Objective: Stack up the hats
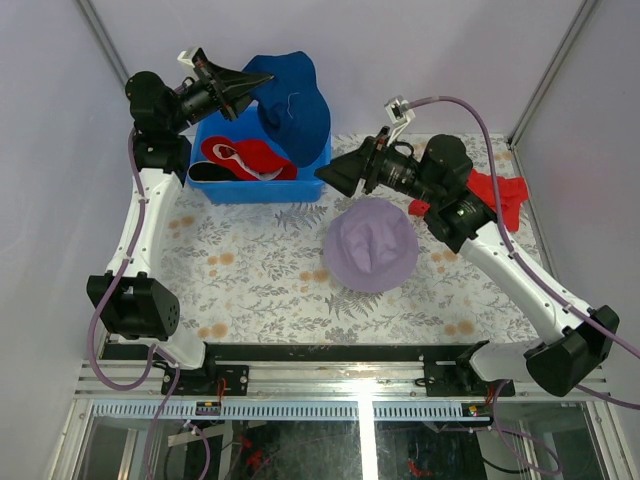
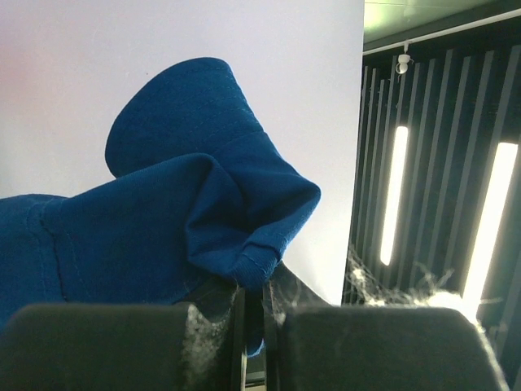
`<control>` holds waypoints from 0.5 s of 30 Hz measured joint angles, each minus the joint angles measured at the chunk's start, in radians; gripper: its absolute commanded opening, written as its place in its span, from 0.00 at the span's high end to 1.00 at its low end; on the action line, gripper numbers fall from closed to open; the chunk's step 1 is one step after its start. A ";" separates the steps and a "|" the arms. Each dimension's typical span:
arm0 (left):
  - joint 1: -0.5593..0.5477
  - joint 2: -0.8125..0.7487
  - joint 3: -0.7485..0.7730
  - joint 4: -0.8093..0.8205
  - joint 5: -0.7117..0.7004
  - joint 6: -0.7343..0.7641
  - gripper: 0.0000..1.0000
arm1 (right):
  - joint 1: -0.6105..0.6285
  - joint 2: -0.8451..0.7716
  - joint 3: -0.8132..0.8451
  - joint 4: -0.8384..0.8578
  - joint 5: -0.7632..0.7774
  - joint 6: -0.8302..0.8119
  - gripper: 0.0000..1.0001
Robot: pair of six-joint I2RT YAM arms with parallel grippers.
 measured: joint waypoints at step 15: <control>-0.012 0.000 -0.028 0.029 -0.019 -0.027 1.00 | 0.077 0.071 -0.027 0.031 0.048 0.022 0.19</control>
